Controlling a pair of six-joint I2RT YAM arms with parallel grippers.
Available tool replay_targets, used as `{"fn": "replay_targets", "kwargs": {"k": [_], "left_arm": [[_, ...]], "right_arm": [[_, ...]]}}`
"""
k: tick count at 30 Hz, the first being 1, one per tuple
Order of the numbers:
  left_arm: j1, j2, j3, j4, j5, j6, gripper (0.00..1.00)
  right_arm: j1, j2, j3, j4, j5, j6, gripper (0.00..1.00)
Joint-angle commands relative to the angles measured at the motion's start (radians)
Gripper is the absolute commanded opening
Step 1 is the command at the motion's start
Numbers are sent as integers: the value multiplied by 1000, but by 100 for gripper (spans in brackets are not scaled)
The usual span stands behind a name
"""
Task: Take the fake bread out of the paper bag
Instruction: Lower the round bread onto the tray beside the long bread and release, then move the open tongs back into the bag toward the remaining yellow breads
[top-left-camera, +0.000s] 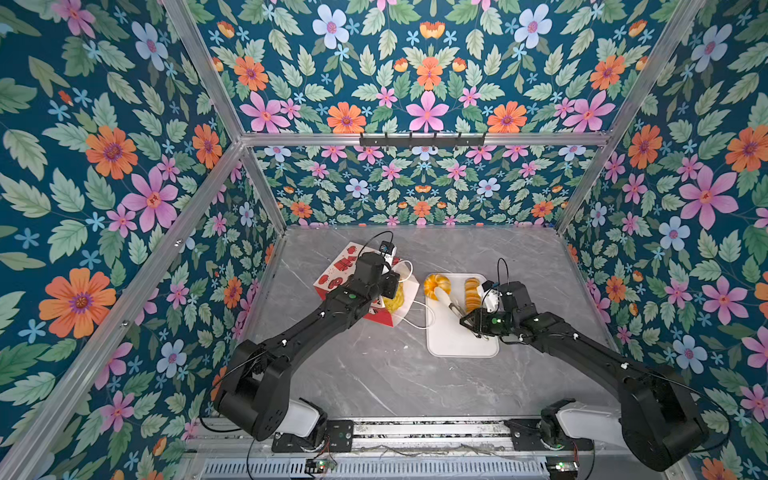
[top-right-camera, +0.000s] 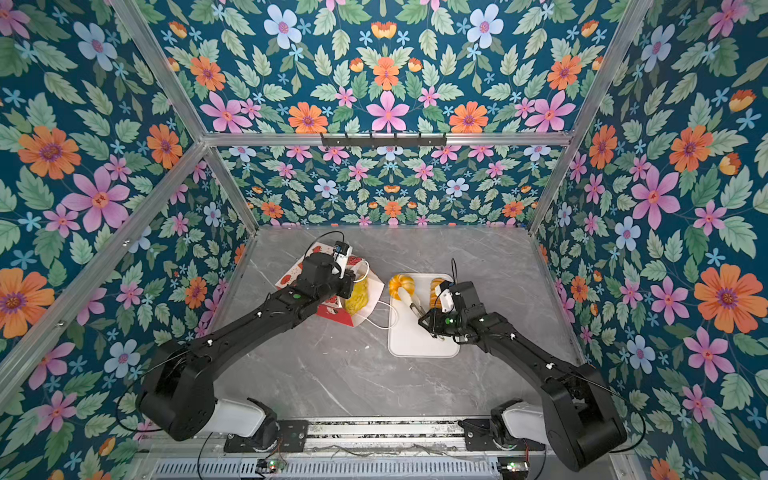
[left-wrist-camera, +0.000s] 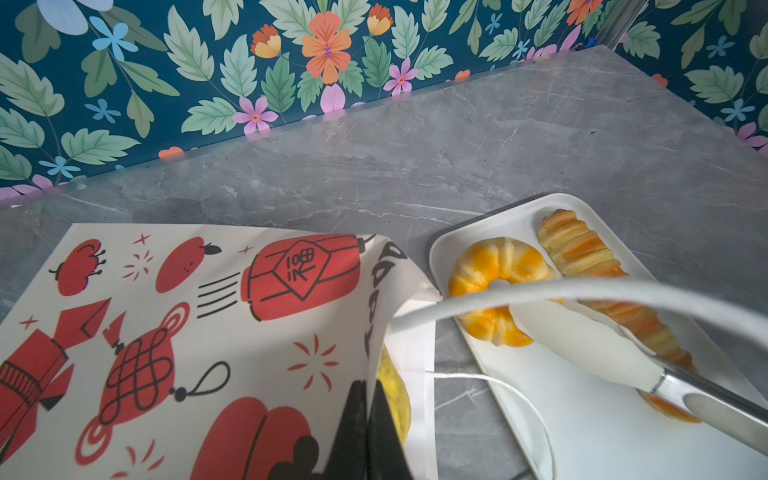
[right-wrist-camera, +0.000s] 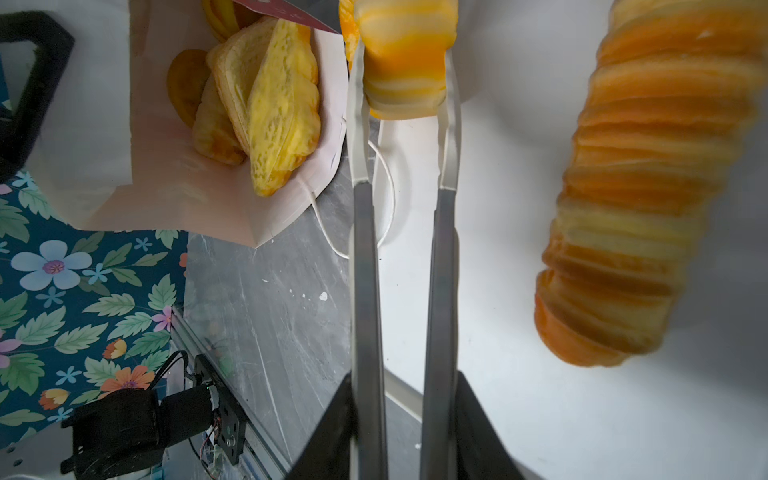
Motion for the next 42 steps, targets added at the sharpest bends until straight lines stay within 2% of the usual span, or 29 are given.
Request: {"fn": "replay_targets", "kwargs": {"k": [1, 15, 30, 34, 37, 42], "left_arm": [[1, -1, -4, 32, 10, -9, 0], [1, 9, -7, 40, 13, -12, 0], [0, 10, 6, 35, 11, -10, 0], [1, 4, 14, 24, 5, -2, 0], [1, 3, 20, 18, -1, 4, 0], [1, 9, 28, 10, 0, 6, 0]], "right_arm": [[-4, 4, 6, -18, 34, 6, 33], [-13, -16, -7, -102, 113, 34, 41], [-25, -204, -4, -169, 145, -7, 44], [-23, -277, -1, -190, 93, -37, 43], [18, -276, 30, -198, 55, -61, 43], [178, -153, 116, -165, 53, -85, 43]]}}
